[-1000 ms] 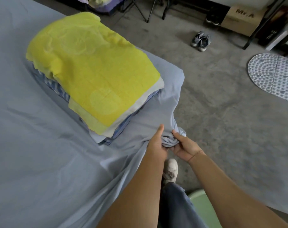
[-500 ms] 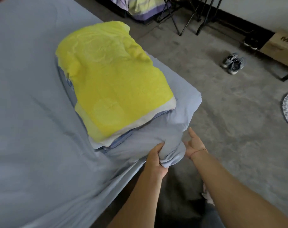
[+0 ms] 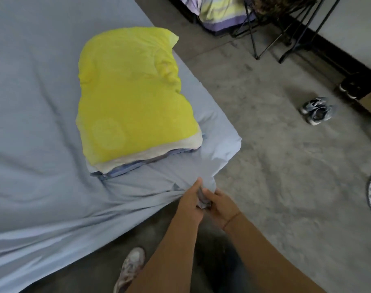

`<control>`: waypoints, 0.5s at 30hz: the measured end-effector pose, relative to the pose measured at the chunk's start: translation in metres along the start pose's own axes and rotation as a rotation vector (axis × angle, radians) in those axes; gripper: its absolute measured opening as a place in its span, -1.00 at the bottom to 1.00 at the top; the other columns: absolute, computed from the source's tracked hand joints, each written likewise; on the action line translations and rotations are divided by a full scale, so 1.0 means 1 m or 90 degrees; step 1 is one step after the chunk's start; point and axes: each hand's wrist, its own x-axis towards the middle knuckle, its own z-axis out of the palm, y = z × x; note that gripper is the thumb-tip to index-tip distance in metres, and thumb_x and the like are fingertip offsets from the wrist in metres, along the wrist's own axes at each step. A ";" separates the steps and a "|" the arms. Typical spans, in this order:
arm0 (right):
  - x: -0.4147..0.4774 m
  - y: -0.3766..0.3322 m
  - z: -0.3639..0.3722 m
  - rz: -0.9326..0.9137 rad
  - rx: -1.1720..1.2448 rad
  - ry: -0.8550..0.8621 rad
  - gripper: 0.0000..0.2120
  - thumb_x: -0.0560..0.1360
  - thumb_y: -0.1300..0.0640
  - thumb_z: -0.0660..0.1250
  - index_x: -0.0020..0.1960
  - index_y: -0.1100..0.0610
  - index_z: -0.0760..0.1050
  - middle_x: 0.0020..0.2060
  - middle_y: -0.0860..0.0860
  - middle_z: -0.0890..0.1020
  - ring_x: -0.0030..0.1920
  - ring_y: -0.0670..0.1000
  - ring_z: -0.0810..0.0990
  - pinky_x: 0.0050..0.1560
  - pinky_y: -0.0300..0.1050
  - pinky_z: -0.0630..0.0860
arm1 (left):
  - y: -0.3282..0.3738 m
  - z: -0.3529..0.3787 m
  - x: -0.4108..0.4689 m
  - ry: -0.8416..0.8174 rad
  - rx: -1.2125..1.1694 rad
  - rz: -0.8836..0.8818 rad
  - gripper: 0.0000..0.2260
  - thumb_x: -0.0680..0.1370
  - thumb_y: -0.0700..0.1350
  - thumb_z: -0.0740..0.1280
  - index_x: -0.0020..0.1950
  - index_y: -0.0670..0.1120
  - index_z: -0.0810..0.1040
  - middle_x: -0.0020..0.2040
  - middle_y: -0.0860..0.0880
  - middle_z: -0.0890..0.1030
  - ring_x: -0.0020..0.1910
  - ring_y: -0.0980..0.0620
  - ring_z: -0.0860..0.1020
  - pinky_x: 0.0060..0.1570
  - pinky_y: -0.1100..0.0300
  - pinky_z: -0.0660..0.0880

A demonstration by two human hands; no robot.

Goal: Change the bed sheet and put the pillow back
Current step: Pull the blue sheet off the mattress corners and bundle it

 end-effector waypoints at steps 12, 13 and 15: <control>0.015 -0.080 -0.014 0.178 0.136 0.058 -0.34 0.57 -0.22 0.11 0.47 0.24 0.29 0.21 0.27 0.51 0.15 0.23 0.48 0.28 -0.04 0.38 | -0.021 0.004 0.026 0.091 -0.017 0.085 -0.53 0.58 0.03 0.22 0.42 -0.18 0.38 0.13 -0.18 0.59 -0.15 -0.03 0.55 -0.32 0.20 0.49; 0.018 -0.086 -0.008 0.166 0.163 0.063 -0.44 0.61 -0.12 0.10 0.43 0.27 0.33 0.16 0.25 0.53 0.11 0.22 0.49 0.28 0.01 0.38 | -0.023 0.005 0.024 0.063 -0.029 0.080 -0.44 0.53 0.07 0.26 0.45 -0.20 0.36 0.17 -0.19 0.58 -0.18 0.00 0.55 -0.41 0.25 0.46; 0.026 -0.095 0.003 0.132 0.186 0.085 -0.60 0.67 0.06 0.05 0.39 0.27 0.34 0.19 0.22 0.54 0.11 0.22 0.49 0.23 0.09 0.37 | -0.023 0.006 0.022 0.016 -0.047 0.060 -0.30 0.41 0.13 0.40 0.46 -0.19 0.37 0.24 -0.18 0.57 -0.02 -0.02 0.59 -0.24 0.25 0.51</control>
